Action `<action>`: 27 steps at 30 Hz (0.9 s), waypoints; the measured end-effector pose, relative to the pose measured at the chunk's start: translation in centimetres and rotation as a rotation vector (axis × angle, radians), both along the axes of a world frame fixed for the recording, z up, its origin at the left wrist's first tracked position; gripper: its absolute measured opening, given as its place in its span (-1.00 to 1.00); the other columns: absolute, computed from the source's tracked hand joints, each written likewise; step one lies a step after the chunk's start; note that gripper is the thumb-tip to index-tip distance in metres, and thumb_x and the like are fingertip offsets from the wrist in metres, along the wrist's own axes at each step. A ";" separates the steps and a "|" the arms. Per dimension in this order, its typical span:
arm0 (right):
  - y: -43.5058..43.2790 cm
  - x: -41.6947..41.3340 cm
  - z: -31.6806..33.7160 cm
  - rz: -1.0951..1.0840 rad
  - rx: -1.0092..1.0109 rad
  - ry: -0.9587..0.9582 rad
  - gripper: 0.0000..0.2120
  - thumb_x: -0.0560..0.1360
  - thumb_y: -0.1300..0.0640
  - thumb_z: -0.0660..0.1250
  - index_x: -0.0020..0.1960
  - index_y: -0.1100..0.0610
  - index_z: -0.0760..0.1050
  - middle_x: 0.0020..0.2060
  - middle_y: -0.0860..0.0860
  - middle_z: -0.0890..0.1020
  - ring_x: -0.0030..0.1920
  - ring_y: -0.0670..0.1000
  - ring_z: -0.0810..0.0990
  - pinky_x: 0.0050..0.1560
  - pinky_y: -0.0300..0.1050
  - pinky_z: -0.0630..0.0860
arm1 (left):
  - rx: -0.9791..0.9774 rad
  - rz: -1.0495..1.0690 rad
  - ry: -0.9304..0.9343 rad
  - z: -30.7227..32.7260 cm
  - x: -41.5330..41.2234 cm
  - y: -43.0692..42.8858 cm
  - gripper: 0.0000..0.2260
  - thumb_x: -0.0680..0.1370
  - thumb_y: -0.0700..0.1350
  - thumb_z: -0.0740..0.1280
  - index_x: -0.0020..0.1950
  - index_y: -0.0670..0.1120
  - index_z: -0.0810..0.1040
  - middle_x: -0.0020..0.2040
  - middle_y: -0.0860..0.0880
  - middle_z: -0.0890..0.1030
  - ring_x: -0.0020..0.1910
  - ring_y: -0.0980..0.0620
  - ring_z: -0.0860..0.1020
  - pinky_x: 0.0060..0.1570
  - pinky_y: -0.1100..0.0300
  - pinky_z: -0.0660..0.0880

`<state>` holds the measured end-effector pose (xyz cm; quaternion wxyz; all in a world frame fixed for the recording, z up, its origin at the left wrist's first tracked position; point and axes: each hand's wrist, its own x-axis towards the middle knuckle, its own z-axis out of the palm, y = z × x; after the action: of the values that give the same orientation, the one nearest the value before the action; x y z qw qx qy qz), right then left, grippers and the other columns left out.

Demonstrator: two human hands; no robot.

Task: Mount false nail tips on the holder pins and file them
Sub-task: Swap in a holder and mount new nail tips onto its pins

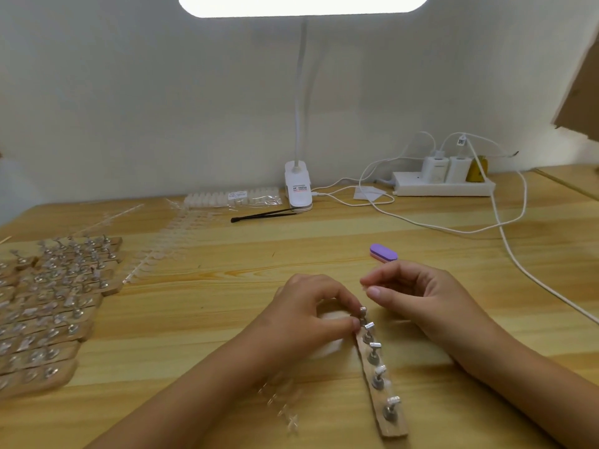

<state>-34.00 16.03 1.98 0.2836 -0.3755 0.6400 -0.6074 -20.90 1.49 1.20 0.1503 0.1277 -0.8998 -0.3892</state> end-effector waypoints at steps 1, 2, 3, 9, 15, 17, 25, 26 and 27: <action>0.1 0.0 0.0 0.015 0.016 0.025 -0.87 0.32 0.12 0.49 -0.13 0.05 0.71 -0.16 0.01 0.70 -0.17 -0.16 0.62 -0.14 -0.37 0.52 | 0.008 0.004 -0.001 0.1 0.0 0.0 -0.84 0.42 0.01 0.53 -0.20 0.26 0.60 -0.06 0.25 0.64 0.14 0.24 0.48 0.28 0.05 0.36; 0.2 -0.1 0.0 0.034 0.034 0.053 -0.83 0.28 0.05 0.49 -0.13 0.02 0.71 -0.16 0.06 0.66 -0.17 -0.15 0.61 -0.10 -0.33 0.53 | 0.011 0.004 0.002 0.2 0.0 0.0 -0.85 0.41 0.02 0.53 -0.20 0.25 0.61 -0.07 0.23 0.64 0.13 0.24 0.49 0.26 0.05 0.37; 0.3 -0.1 0.0 0.050 0.047 0.080 -0.80 0.25 0.01 0.49 -0.13 0.00 0.71 -0.13 0.11 0.62 -0.15 -0.11 0.60 -0.04 -0.25 0.56 | 0.007 0.002 0.004 0.2 0.0 0.1 -0.85 0.41 0.02 0.54 -0.20 0.24 0.61 -0.08 0.21 0.64 0.11 0.23 0.50 0.25 0.04 0.39; 0.4 0.1 -0.1 0.095 0.051 0.140 -0.78 0.22 -0.03 0.49 -0.17 0.01 0.71 -0.11 -0.12 0.64 0.00 0.07 0.63 0.13 -0.06 0.57 | -0.018 0.018 0.027 0.2 -0.2 0.2 -0.82 0.41 0.01 0.54 -0.24 0.23 0.57 -0.11 0.14 0.65 0.03 0.22 0.52 0.19 0.06 0.40; 0.2 -0.3 -0.4 0.069 0.099 0.173 -0.93 0.34 0.14 0.52 -0.17 0.02 0.71 -0.09 -0.13 0.63 0.07 -0.04 0.60 0.14 -0.13 0.56 | -0.010 0.030 0.019 0.3 -0.2 0.4 -0.81 0.40 0.02 0.53 -0.25 0.24 0.55 -0.11 0.12 0.65 0.06 0.15 0.52 0.20 0.04 0.39; 0.3 -0.3 -0.4 0.079 0.095 0.188 -0.91 0.37 0.17 0.51 -0.17 0.00 0.71 -0.09 -0.15 0.63 0.04 -0.09 0.61 0.10 -0.19 0.56 | -0.009 0.033 0.015 0.2 -0.2 0.4 -0.81 0.41 0.02 0.53 -0.26 0.24 0.55 -0.11 0.13 0.64 0.07 0.15 0.51 0.22 0.02 0.38; 0.2 -0.3 -0.6 0.094 0.081 0.267 -0.86 0.39 0.23 0.51 -0.19 -0.01 0.69 -0.14 -0.14 0.65 -0.07 -0.09 0.64 -0.03 -0.21 0.58 | -0.005 0.013 0.009 -0.1 -0.3 0.1 -0.82 0.42 0.00 0.53 -0.24 0.23 0.56 -0.09 0.13 0.64 0.12 0.07 0.52 0.24 -0.06 0.39; 0.2 -0.2 -0.5 0.092 0.083 0.294 -0.86 0.40 0.23 0.51 -0.20 -0.01 0.69 -0.15 -0.13 0.65 -0.07 -0.08 0.63 -0.01 -0.17 0.59 | -0.002 0.007 0.004 -0.1 -0.3 0.1 -0.83 0.42 -0.01 0.53 -0.23 0.22 0.57 -0.09 0.12 0.65 0.11 0.05 0.53 0.22 -0.07 0.40; 0.2 -0.2 -0.5 0.088 0.085 0.316 -0.88 0.39 0.22 0.52 -0.20 0.00 0.68 -0.15 -0.12 0.65 -0.07 -0.07 0.64 0.00 -0.14 0.60 | 0.000 0.001 -0.014 -0.1 -0.3 0.1 -0.83 0.42 -0.01 0.53 -0.22 0.21 0.58 -0.08 0.13 0.64 0.10 0.06 0.54 0.21 -0.06 0.42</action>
<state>-34.16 16.28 1.53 0.2213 -0.4816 0.6849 -0.5001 -21.24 1.55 1.15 0.1442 0.1306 -0.9009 -0.3881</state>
